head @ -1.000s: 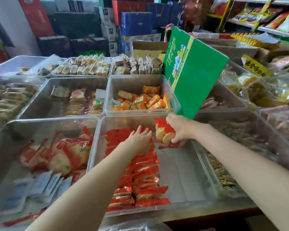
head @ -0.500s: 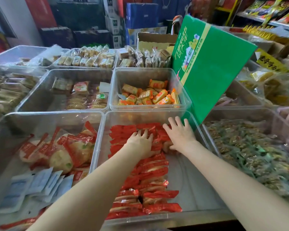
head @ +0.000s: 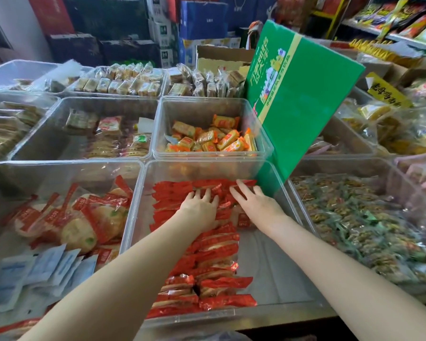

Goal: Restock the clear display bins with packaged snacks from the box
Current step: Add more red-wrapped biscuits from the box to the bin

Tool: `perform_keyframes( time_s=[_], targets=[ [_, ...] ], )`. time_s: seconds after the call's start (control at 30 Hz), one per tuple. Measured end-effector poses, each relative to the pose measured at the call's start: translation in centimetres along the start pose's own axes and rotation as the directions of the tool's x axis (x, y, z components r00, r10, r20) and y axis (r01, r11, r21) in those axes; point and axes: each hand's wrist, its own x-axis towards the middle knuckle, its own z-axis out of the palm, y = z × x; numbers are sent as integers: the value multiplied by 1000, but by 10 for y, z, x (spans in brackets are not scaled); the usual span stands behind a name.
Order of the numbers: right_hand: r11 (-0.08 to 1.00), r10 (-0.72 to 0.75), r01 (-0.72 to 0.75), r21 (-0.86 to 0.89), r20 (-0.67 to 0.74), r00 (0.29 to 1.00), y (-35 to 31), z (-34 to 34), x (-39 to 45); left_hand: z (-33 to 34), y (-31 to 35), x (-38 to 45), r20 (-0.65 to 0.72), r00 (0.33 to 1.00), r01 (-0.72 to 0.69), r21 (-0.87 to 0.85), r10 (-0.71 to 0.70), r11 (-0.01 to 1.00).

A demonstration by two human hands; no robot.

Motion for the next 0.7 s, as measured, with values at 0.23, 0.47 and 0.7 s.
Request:
perform_keyframes(
  time_s=[0.23, 0.47, 0.7],
  targets=[
    [987, 136, -137, 79, 14, 991, -8, -51, -21, -20, -6, -42, -231, 973, -71, -215, 19, 974],
    [831, 19, 86, 550, -182, 983, -83, -133, -124, 2, -22, -184, -846, 529, -393, -312, -65, 865],
    [791, -251, 101, 603, 170, 953, -218, -96, -191, 119, -24, -288, -650, 746, -394, -252, 147, 884]
  ],
)
